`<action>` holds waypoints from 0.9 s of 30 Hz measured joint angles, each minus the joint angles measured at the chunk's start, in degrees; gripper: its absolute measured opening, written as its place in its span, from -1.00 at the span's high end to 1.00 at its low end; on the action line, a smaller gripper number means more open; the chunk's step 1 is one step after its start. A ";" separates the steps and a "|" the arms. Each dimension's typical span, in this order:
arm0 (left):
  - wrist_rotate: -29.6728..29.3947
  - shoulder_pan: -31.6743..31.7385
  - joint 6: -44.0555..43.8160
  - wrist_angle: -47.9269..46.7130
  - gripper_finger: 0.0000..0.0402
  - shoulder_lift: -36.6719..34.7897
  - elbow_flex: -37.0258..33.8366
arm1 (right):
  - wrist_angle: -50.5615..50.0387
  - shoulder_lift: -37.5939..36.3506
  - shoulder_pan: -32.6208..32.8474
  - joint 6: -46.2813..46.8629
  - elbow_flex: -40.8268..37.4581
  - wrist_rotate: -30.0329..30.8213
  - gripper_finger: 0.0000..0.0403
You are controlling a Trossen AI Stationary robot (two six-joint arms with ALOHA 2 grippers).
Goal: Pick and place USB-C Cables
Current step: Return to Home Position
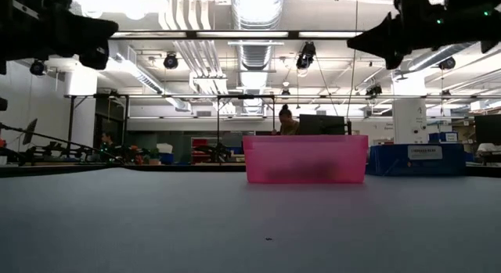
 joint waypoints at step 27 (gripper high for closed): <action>-0.39 0.02 -0.04 1.01 0.98 -1.31 -1.51 | 9.86 -25.00 0.00 -4.97 -16.31 0.14 0.96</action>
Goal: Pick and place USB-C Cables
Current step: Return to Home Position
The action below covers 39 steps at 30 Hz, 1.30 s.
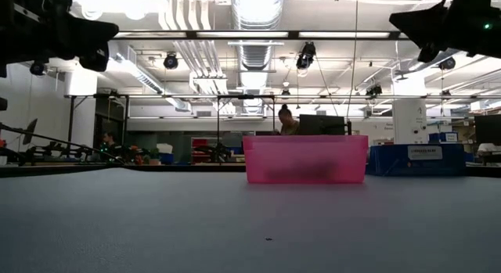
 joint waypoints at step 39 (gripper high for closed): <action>0.00 -0.02 0.11 0.04 0.98 -0.10 0.00 | -14.62 -5.55 -0.02 4.96 -0.24 6.27 0.96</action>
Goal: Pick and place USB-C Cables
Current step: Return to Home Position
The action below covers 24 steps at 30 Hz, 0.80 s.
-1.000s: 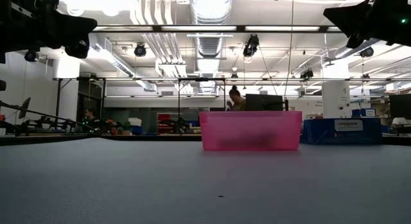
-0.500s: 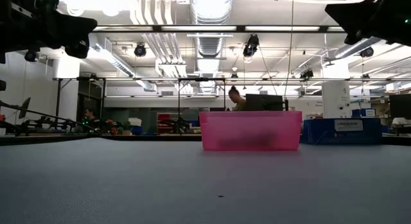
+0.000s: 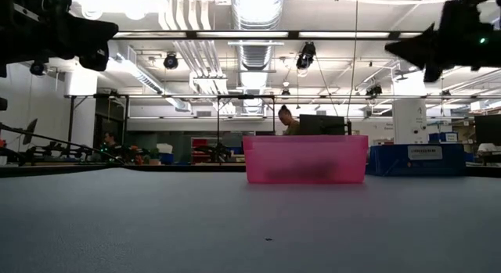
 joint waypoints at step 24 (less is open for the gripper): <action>0.00 0.01 0.02 0.02 0.98 0.02 0.00 | -12.35 2.54 0.00 12.97 0.00 7.21 0.96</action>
